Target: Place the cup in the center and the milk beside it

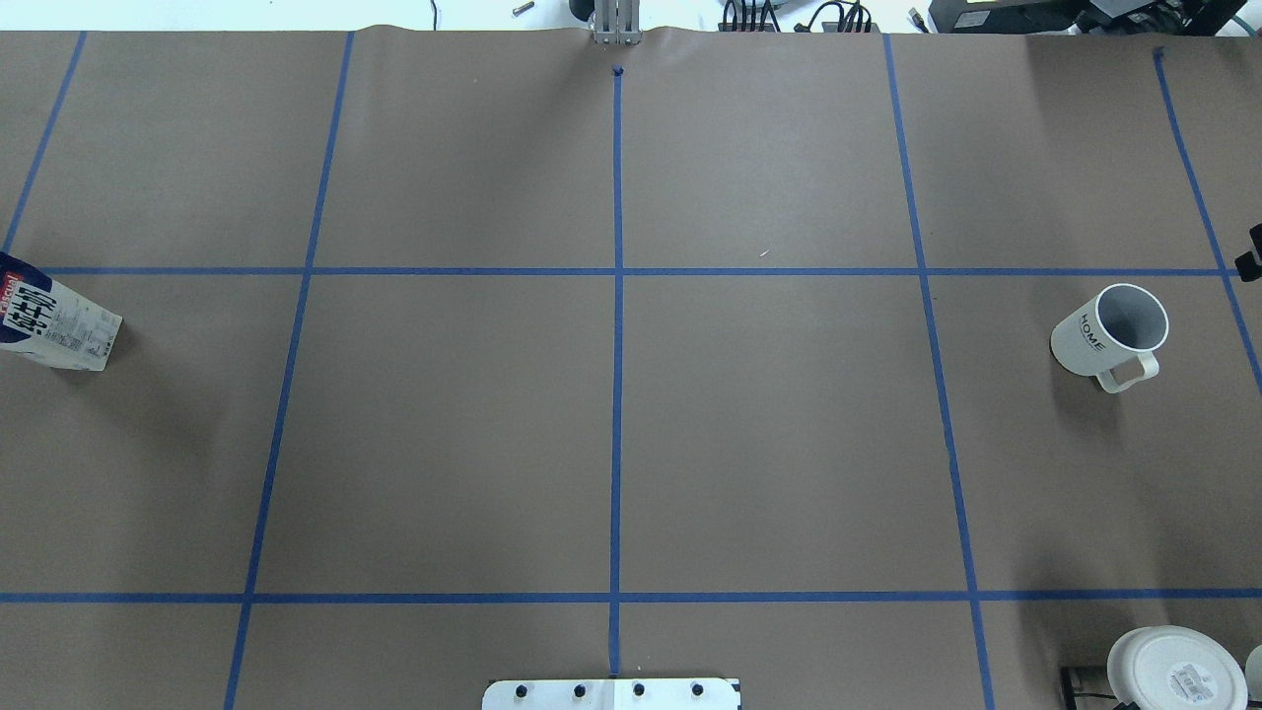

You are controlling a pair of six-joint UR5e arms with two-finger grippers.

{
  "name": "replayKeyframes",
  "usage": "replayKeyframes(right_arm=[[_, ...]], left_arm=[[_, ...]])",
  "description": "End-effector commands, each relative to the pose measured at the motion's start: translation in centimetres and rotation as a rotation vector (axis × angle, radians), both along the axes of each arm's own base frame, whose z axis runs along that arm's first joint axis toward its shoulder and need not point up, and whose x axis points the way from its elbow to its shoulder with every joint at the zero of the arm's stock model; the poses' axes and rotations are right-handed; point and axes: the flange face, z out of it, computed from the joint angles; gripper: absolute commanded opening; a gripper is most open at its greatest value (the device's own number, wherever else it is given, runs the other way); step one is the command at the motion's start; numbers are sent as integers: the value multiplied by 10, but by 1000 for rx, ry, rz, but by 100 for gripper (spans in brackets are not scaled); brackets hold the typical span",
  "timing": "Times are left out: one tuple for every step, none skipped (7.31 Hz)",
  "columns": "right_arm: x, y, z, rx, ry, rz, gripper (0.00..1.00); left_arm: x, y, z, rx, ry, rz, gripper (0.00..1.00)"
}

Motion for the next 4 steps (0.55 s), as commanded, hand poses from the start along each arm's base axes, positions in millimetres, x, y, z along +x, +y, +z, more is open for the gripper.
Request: replayKeyframes(right_arm=[[3, 9, 14, -18, 8, -6, 100], [5, 16, 22, -12, 15, -32, 100], [8, 22, 31, -5, 18, -61, 100], [8, 24, 27, -2, 17, -55, 100]], left_arm=[[3, -1, -11, -36, 26, -51, 98], [2, 0, -17, -35, 33, -64, 98], [0, 4, -22, -26, 37, -67, 98], [1, 5, -22, -27, 37, -65, 98]])
